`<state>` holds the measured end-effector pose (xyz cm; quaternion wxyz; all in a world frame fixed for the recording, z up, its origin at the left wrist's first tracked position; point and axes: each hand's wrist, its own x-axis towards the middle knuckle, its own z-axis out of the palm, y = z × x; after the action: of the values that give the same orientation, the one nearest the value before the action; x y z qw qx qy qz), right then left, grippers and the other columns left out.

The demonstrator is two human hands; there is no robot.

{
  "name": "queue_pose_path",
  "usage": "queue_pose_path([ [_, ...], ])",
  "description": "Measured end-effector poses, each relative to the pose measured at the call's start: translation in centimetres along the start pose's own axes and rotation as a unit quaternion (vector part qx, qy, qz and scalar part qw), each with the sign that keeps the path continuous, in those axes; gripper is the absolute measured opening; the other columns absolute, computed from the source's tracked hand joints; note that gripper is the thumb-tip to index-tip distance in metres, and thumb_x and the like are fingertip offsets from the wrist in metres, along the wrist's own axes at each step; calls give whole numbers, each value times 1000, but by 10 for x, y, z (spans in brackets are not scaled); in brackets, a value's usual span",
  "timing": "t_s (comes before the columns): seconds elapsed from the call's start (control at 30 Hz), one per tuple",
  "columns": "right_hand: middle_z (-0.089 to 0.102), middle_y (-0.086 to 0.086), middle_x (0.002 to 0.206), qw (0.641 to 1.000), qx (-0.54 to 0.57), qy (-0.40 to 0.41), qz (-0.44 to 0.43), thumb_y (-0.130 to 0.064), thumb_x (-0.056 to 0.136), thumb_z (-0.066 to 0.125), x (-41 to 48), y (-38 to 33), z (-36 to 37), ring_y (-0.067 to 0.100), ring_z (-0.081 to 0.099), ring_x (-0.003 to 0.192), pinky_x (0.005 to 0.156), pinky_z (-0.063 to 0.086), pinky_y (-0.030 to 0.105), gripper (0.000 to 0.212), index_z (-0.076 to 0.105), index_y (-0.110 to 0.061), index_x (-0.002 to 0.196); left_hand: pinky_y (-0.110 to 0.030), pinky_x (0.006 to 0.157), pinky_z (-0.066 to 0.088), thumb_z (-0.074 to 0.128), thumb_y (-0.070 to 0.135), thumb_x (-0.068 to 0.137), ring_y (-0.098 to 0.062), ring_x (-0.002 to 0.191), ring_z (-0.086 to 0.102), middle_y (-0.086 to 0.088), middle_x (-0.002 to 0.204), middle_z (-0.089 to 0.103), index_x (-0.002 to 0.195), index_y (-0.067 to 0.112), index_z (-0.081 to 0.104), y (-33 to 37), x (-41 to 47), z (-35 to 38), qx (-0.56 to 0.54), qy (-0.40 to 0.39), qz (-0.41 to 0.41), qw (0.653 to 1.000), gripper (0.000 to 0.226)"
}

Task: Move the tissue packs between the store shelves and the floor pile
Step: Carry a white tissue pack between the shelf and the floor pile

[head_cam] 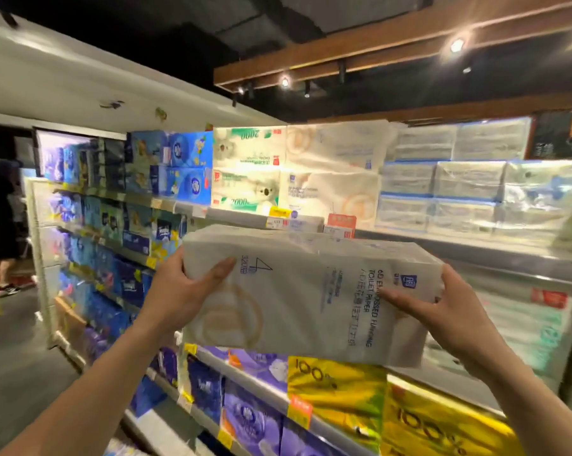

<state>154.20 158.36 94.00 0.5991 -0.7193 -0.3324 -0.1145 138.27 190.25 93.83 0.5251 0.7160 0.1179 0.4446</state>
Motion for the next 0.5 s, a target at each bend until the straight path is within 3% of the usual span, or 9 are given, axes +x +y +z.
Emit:
queue_pose_path([
  [0.1, 76, -12, 94, 1000, -14, 10, -15, -31, 69, 87, 60, 3, 13, -2, 71, 82, 58, 55, 14, 53, 63, -21, 115, -34, 63, 62, 86, 63, 61, -14, 82, 74, 2, 99, 74, 115, 26, 63, -9, 65, 13, 0, -1, 32, 999, 69],
  [0.2, 76, -15, 91, 998, -44, 36, -28, -40, 66, 86, 115, -1, 24, 1, 72, 81, 68, 55, 26, 46, 66, -25, 104, -29, 60, 61, 85, 54, 65, -10, 79, 74, -2, 101, 72, 118, 22, 59, -16, 126, 28, -31, -12, 48, 998, 67],
  [0.3, 77, -17, 85, 994, -78, 53, -49, -38, 69, 86, 166, -7, 30, 1, 72, 76, 68, 56, 28, 35, 70, -25, 97, -31, 62, 61, 86, 62, 61, -16, 84, 74, -5, 102, 72, 118, 20, 59, -22, 189, 43, -42, -25, 78, 996, 75],
  [0.4, 77, -12, 88, 988, -105, 80, -75, -44, 65, 83, 215, -19, 33, 1, 72, 79, 63, 55, 20, 44, 71, -22, 102, -34, 66, 61, 80, 67, 58, -17, 89, 74, -3, 105, 73, 119, 20, 60, -22, 253, 57, -62, -45, 119, 990, 80],
  [0.5, 77, -6, 99, 984, -112, 111, -85, -49, 64, 82, 260, -29, 33, 10, 74, 87, 71, 60, 29, 54, 71, -19, 108, -29, 67, 59, 78, 63, 62, -13, 90, 74, 0, 104, 75, 117, 22, 65, -10, 317, 73, -92, -80, 171, 978, 70],
])
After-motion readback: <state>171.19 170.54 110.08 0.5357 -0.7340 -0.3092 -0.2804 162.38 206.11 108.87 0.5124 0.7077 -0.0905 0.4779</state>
